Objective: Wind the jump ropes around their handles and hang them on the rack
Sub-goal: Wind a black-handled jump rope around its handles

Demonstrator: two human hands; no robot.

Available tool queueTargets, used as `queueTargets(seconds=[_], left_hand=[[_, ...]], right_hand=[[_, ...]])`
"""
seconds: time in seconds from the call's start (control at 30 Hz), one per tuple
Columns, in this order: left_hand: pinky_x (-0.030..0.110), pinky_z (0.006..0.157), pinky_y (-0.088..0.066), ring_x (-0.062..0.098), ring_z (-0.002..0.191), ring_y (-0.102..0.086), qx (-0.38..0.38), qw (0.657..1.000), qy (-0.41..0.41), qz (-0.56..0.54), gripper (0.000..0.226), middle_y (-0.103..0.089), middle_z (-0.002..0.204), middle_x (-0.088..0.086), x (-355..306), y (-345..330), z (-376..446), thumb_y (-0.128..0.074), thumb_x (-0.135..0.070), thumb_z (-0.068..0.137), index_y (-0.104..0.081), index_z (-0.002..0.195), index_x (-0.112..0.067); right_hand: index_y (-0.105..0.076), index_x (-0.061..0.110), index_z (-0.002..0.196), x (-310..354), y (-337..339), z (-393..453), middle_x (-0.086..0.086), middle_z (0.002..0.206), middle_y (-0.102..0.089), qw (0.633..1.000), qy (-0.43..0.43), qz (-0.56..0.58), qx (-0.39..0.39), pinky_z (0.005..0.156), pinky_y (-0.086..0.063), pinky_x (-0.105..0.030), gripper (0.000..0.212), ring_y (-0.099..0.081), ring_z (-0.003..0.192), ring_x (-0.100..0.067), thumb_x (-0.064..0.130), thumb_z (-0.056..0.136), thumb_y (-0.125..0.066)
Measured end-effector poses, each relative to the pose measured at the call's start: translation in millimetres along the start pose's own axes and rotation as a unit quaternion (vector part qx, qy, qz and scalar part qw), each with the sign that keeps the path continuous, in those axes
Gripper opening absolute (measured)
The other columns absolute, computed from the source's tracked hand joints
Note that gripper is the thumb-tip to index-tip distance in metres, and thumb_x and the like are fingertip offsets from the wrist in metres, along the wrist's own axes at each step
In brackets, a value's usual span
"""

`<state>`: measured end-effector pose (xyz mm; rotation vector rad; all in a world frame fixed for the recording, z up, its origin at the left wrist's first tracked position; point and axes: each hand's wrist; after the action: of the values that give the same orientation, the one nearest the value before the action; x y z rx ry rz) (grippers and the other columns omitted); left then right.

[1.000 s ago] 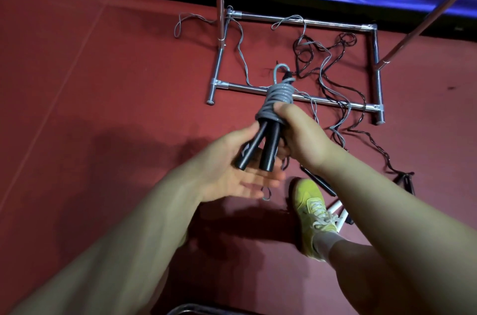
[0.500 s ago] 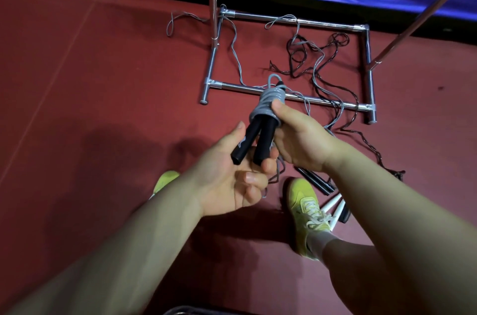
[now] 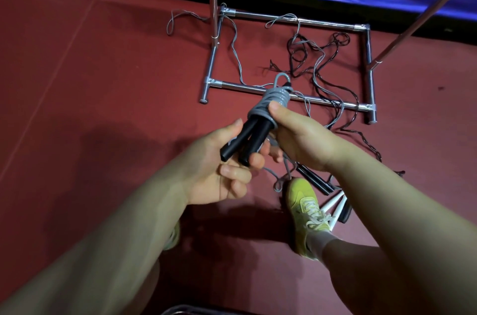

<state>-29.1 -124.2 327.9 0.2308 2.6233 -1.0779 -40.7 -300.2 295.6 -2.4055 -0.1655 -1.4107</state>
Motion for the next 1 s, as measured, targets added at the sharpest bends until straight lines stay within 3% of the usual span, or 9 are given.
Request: queueTargets(seconds=[0.17, 0.23, 0.33, 0.43, 0.63, 0.7, 0.8, 0.9, 1.0], left_hand=[[0.018, 0.045, -0.026, 0.002, 0.037, -0.021, -0.09, 0.991, -0.003, 0.098, 0.051, -0.053, 0.06, -0.006, -2.0, -1.9, 1.3, -0.032, -0.055, 0.093, -0.06, 0.082, -0.014], [0.019, 0.046, -0.026, 0.002, 0.037, -0.021, -0.127, 0.982, -0.012, 0.143, 0.05, -0.055, 0.059, -0.006, -1.4, -4.2, 3.4, -0.03, -0.054, 0.096, -0.059, 0.083, -0.015], [0.018, 0.045, -0.028, 0.003, 0.035, -0.022, -0.205, 0.944, -0.028, 0.255, 0.047, -0.058, 0.055, -0.006, 2.4, -7.1, 9.5, -0.03, -0.05, 0.098, -0.058, 0.081, -0.016], [0.016, 0.043, -0.03, 0.003, 0.032, -0.026, -0.236, 0.932, -0.055, 0.27, 0.044, -0.059, 0.053, -0.006, 3.1, -7.7, 13.3, -0.032, -0.048, 0.099, -0.058, 0.082, -0.017], [0.022, 0.047, -0.03, 0.006, 0.033, -0.03, -0.274, 0.907, -0.121, 0.297, 0.042, -0.061, 0.055, -0.005, -1.1, 0.4, 12.6, -0.034, -0.046, 0.099, -0.058, 0.084, -0.015], [0.026, 0.05, -0.033, 0.009, 0.036, -0.034, -0.295, 0.88, -0.138, 0.346, 0.04, -0.062, 0.06, -0.002, 0.6, 4.4, 12.9, -0.034, -0.045, 0.099, -0.058, 0.081, -0.016], [0.034, 0.066, -0.04, 0.013, 0.054, -0.047, -0.313, 0.823, -0.151, 0.449, 0.034, -0.063, 0.074, -0.003, 4.6, 9.5, 12.9, -0.036, -0.046, 0.098, -0.056, 0.087, -0.02], [0.034, 0.078, -0.042, 0.016, 0.083, -0.055, -0.297, 0.803, -0.131, 0.499, 0.026, -0.06, 0.092, -0.003, 7.2, 7.3, 10.7, -0.039, -0.047, 0.095, -0.051, 0.105, -0.027], [0.03, 0.076, -0.04, 0.02, 0.09, -0.055, -0.291, 0.777, -0.121, 0.545, 0.02, -0.058, 0.094, -0.003, 6.8, 3.1, 11.1, -0.047, -0.041, 0.094, -0.046, 0.109, -0.027]], right_hand=[[-0.055, 0.002, 0.089, -1.1, 4.3, -4.3, -0.006, 0.06, -0.043, 0.997, -0.062, -0.036, -0.005, 0.041, -0.034, -0.023, 0.062, -0.033, 0.043, -0.014, 0.063, 0.087, -0.04], [-0.059, -0.001, 0.083, -1.2, 3.5, -5.8, -0.005, 0.052, -0.043, 0.992, -0.071, -0.097, -0.05, 0.041, -0.034, -0.022, 0.066, -0.035, 0.039, -0.014, 0.06, 0.09, -0.038], [-0.057, 0.007, 0.059, -3.8, -0.4, -8.1, -0.001, 0.04, -0.043, 0.965, -0.097, -0.212, -0.116, 0.039, -0.033, -0.02, 0.063, -0.038, 0.033, -0.014, 0.051, 0.098, -0.034], [-0.049, 0.013, 0.046, -4.2, -5.5, -4.7, 0.002, 0.033, -0.041, 0.953, -0.086, -0.237, -0.168, 0.041, -0.034, -0.021, 0.064, -0.036, 0.031, -0.013, 0.048, 0.099, -0.037], [-0.051, 0.013, 0.052, 6.2, -15.8, 6.1, 0.005, 0.03, -0.037, 0.935, -0.069, -0.266, -0.223, 0.038, -0.032, -0.018, 0.059, -0.036, 0.029, -0.011, 0.049, 0.098, -0.039], [-0.054, 0.015, 0.052, 4.2, -19.5, 8.8, 0.006, 0.031, -0.039, 0.933, -0.064, -0.276, -0.221, 0.042, -0.035, -0.021, 0.059, -0.037, 0.03, -0.009, 0.048, 0.098, -0.037], [-0.058, 0.014, 0.055, 2.6, -25.4, 11.6, 0.006, 0.036, -0.043, 0.947, -0.077, -0.222, -0.219, 0.047, -0.033, -0.025, 0.06, -0.037, 0.033, -0.009, 0.051, 0.097, -0.035], [-0.057, 0.013, 0.064, 6.7, -28.6, 9.5, -0.001, 0.05, -0.045, 0.958, -0.091, -0.159, -0.22, 0.045, -0.03, -0.023, 0.06, -0.036, 0.042, -0.015, 0.063, 0.09, -0.037], [-0.058, 0.014, 0.067, 7.9, -28.3, 6.6, -0.001, 0.051, -0.041, 0.958, -0.084, -0.178, -0.207, 0.041, -0.028, -0.021, 0.055, -0.033, 0.043, -0.015, 0.064, 0.086, -0.046]])
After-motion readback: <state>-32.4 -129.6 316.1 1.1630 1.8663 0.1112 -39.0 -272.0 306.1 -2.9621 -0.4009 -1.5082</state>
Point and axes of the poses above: each hand's wrist, its own z-axis towards the middle knuckle, its own y-axis out of the back of the hand, x = y × z
